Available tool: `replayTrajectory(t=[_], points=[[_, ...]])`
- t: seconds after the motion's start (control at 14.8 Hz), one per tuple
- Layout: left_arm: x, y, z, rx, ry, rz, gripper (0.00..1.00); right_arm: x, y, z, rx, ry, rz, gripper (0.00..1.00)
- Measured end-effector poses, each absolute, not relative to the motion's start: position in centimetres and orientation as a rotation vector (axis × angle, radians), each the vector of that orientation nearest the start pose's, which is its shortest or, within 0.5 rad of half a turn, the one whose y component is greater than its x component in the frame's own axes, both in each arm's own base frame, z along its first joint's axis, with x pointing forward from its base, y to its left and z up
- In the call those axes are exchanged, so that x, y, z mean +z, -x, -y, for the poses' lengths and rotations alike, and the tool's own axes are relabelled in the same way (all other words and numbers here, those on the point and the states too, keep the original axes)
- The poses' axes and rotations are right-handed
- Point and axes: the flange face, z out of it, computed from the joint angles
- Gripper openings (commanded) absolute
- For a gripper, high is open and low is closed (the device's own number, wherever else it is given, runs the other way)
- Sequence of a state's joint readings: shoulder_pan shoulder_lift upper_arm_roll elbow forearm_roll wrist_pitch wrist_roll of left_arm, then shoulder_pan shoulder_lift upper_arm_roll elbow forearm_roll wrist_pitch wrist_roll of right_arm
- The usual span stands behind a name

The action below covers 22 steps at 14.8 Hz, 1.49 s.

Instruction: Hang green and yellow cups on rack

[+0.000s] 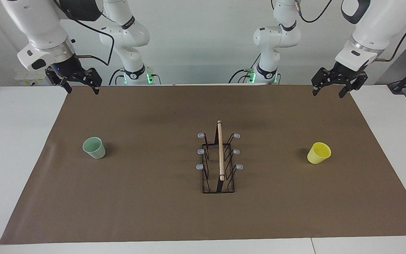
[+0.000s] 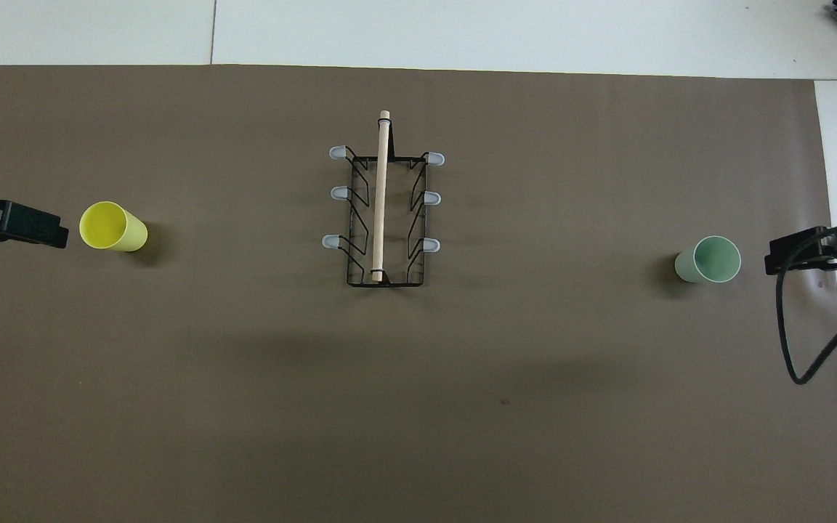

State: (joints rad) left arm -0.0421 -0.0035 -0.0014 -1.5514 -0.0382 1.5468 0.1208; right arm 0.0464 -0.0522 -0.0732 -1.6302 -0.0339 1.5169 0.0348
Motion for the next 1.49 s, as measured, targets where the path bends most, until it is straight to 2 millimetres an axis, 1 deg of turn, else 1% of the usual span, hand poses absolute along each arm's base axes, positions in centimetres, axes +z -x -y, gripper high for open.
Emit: replayTrajectory(t=[0.2, 0.27, 0.54, 0.68, 0.81, 1.02, 1.15, 1.22, 1.29, 1.36, 1.42, 1.49], points=[[63.4, -55.1, 2.6, -0.007, 3.168, -0.258, 1.00, 62.1, -53.3, 2.1, 0.078, 3.169, -0.105, 1.00], [63.4, -55.1, 2.6, -0.009, 3.168, -0.258, 0.96, 62.1, -53.3, 2.3, 0.074, 3.169, -0.110, 1.00], [63.4, -55.2, 2.4, -0.013, 3.169, -0.250, 0.95, 62.2, -53.3, 2.6, 0.072, 3.168, -0.119, 1.00], [63.2, -55.3, 1.5, -0.006, 3.171, -0.224, 0.95, 62.1, -53.3, 2.6, 0.072, 3.168, -0.119, 1.00], [62.1, -55.9, 0.2, 0.020, 3.174, -0.183, 0.97, 61.6, -53.1, 2.6, 0.091, 3.167, -0.118, 1.00], [59.7, -58.3, -1.9, 0.045, 3.188, -0.054, 0.97, 60.5, -52.5, 2.4, 0.113, 3.165, -0.112, 1.00], [58.1, -60.7, -3.2, 0.057, 3.199, 0.053, 0.97, 59.9, -52.7, 2.6, 0.097, 3.166, -0.115, 1.00], [57.2, -61.9, -3.7, 0.062, 3.207, 0.095, 0.97, 59.3, -53.1, 2.6, 0.103, 3.167, -0.115, 1.00], [56.2, -63.0, -4.2, 0.069, 3.209, 0.138, 0.97, 58.3, -53.8, 2.6, 0.112, 3.171, -0.096, 1.00], [55.2, -64.0, -4.7, 0.068, 3.206, 0.183, 0.97, 57.0, -54.9, 2.6, 0.117, 3.175, -0.034, 1.00], [54.4, -64.9, -4.9, 0.064, 3.205, 0.222, 0.98, 55.2, -56.2, 2.5, 0.128, 3.182, 0.040, 1.00], [53.4, -65.4, -5.1, 0.076, 3.205, 0.283, 0.99, 53.1, -57.7, 2.4, 0.162, 3.195, 0.103, 1.00]])
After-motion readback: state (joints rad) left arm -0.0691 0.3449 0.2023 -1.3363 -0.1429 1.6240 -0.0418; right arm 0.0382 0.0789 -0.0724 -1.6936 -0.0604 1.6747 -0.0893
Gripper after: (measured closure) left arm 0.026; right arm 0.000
